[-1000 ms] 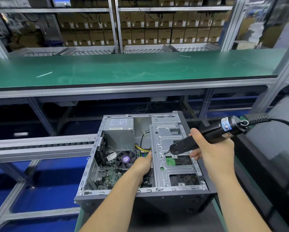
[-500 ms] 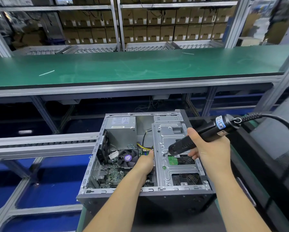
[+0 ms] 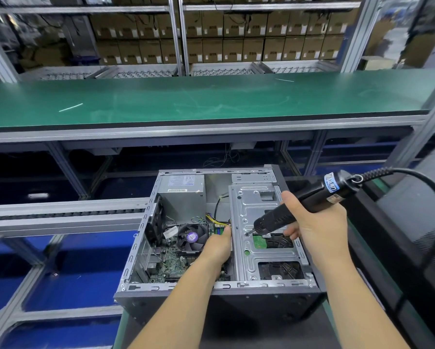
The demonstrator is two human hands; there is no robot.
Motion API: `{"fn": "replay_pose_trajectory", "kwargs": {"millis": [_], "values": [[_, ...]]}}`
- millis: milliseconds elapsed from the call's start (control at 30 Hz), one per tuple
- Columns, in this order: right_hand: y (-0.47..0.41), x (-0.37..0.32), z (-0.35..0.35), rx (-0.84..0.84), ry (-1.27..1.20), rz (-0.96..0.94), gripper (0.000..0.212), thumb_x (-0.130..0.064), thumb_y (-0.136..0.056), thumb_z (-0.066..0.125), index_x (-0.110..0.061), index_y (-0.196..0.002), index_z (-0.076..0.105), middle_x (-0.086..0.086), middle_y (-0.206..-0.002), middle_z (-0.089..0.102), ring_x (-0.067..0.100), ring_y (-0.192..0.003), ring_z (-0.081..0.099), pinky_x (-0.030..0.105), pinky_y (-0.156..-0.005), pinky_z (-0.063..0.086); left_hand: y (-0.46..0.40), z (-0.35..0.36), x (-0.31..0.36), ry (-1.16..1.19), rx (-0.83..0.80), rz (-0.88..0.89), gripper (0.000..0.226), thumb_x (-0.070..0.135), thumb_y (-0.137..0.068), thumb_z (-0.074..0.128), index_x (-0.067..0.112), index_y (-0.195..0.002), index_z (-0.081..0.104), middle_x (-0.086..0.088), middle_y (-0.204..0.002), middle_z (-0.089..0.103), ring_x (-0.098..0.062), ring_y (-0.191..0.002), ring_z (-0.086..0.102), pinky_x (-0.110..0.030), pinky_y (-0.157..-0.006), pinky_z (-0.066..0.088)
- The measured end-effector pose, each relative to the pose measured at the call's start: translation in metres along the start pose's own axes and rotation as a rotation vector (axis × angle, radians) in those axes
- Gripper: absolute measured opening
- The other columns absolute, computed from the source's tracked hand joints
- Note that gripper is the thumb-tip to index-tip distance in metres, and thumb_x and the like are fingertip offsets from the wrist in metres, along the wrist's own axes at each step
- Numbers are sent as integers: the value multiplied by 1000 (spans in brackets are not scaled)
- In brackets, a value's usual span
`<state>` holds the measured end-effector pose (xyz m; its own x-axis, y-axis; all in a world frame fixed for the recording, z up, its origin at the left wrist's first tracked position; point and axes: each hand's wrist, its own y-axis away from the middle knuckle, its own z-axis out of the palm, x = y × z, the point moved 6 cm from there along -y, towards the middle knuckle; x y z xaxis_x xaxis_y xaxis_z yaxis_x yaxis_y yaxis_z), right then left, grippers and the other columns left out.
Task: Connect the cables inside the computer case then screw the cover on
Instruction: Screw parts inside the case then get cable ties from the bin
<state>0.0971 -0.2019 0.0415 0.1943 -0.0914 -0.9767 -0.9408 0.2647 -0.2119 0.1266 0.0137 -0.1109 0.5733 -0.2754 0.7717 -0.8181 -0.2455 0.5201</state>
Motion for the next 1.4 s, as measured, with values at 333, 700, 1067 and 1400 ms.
{"fn": "replay_pose_trajectory", "kwargs": {"millis": [333,700,1067,1400], "values": [[1,0,-4,1,8,15,51,-62,-61,81,-13,-71,70,9,-66,72,34,-42,63,35,-40,52,0,1,1,-17,-12,37,47,55,-103,29,13,-101,50,5,-81,52,-6,-72,47,-26,-58,32],[3,-2,0,-28,23,-11,46,-61,-62,80,-18,-70,70,9,-62,71,31,-43,64,27,-40,49,-4,2,-1,-35,-13,35,67,63,-99,27,6,-114,59,4,-84,55,-7,-74,49,-23,-56,30],[-16,-38,42,-167,200,-113,37,-58,-62,81,-24,-68,67,-2,-54,66,13,-38,60,23,-36,45,-9,4,-3,31,-58,83,77,71,-88,50,3,-121,62,-8,-116,66,-21,-100,63,-30,-82,46],[-30,-49,71,-226,338,-174,28,-45,-73,77,-27,-61,59,-11,-55,62,7,-37,56,20,-33,43,-5,4,-2,40,-37,70,70,67,-90,50,3,-116,63,-2,-94,63,-13,-81,58,-24,-59,36]]}}
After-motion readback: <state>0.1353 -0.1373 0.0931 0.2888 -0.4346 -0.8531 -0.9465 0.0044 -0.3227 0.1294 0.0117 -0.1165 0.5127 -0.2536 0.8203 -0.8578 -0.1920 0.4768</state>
